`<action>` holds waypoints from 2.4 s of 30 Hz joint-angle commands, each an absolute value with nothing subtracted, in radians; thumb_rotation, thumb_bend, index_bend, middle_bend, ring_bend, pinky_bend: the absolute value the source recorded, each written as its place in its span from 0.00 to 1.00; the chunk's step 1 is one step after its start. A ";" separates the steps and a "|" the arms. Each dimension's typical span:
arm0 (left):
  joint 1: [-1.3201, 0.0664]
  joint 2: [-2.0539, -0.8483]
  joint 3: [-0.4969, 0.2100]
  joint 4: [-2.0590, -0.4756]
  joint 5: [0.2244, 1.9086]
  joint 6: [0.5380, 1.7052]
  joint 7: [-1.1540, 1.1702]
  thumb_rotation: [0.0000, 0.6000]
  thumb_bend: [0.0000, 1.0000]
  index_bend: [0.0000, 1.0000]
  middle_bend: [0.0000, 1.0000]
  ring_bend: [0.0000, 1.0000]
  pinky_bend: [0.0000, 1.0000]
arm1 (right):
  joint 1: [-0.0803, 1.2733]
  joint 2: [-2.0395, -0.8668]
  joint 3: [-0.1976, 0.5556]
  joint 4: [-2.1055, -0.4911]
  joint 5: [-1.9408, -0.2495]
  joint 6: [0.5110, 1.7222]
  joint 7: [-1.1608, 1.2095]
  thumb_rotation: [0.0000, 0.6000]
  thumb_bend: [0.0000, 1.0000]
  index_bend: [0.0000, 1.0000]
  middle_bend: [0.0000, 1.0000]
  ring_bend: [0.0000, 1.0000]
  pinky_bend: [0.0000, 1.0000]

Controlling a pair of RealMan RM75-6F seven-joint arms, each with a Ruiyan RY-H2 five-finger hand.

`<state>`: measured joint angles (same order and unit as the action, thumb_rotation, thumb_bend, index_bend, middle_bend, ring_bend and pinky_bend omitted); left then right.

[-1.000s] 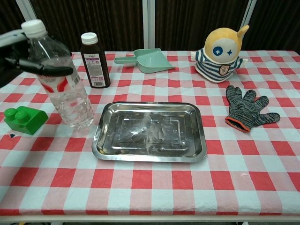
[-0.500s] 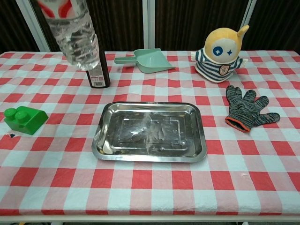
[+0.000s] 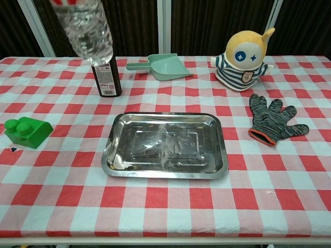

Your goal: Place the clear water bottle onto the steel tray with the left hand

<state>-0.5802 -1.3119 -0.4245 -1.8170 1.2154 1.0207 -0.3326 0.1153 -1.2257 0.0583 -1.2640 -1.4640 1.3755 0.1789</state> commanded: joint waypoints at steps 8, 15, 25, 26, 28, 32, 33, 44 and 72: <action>-0.580 -1.312 -0.328 -1.778 1.236 1.022 -0.378 1.00 0.24 0.58 0.63 0.50 0.56 | 0.113 -1.229 0.059 -1.260 -1.465 1.381 0.174 1.00 0.12 0.00 0.00 0.00 0.00; -0.638 -1.371 -0.342 -1.818 1.230 1.006 -0.338 1.00 0.24 0.58 0.63 0.50 0.56 | 0.116 -1.230 0.058 -1.257 -1.464 1.376 0.174 1.00 0.12 0.00 0.00 0.00 0.00; -0.581 -1.247 -0.342 -1.786 1.121 1.024 -0.317 1.00 0.24 0.58 0.63 0.50 0.57 | 0.113 -1.221 0.065 -1.266 -1.467 1.392 0.186 1.00 0.12 0.00 0.00 0.00 0.00; -0.588 -1.252 -0.339 -1.794 1.129 1.016 -0.315 1.00 0.24 0.58 0.63 0.50 0.57 | 0.114 -1.223 0.064 -1.265 -1.466 1.387 0.185 1.00 0.12 0.00 0.00 0.00 0.00; -0.628 -1.293 -0.327 -1.819 1.185 0.990 -0.297 1.00 0.24 0.58 0.63 0.50 0.57 | 0.118 -1.227 0.059 -1.264 -1.465 1.371 0.177 1.00 0.12 0.00 0.00 0.00 0.00; -0.684 -1.353 -0.338 -1.855 1.232 0.980 -0.273 1.00 0.24 0.58 0.63 0.50 0.57 | 0.119 -1.232 0.054 -1.265 -1.466 1.366 0.162 1.00 0.12 0.00 0.00 0.00 0.00; -0.676 -1.337 -0.339 -1.854 1.231 0.995 -0.260 1.00 0.24 0.58 0.63 0.50 0.57 | 0.119 -1.232 0.054 -1.266 -1.467 1.367 0.163 1.00 0.12 0.00 0.00 0.00 0.00; -0.650 -1.332 -0.304 -1.857 1.239 1.022 -0.269 1.00 0.24 0.58 0.63 0.50 0.57 | 0.116 -1.235 0.051 -1.257 -1.472 1.374 0.166 1.00 0.12 0.00 0.00 0.00 0.00; -0.698 -1.678 -0.185 -1.527 1.366 1.110 -0.171 1.00 0.24 0.58 0.63 0.50 0.56 | 0.121 -1.232 0.064 -1.245 -1.445 1.353 0.183 1.00 0.12 0.00 0.00 0.00 0.00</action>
<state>-0.7002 -1.6686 -0.1948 -1.5372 1.3531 1.1016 -0.1697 0.1208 -1.2320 0.0640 -1.2448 -1.4453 1.3525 0.1832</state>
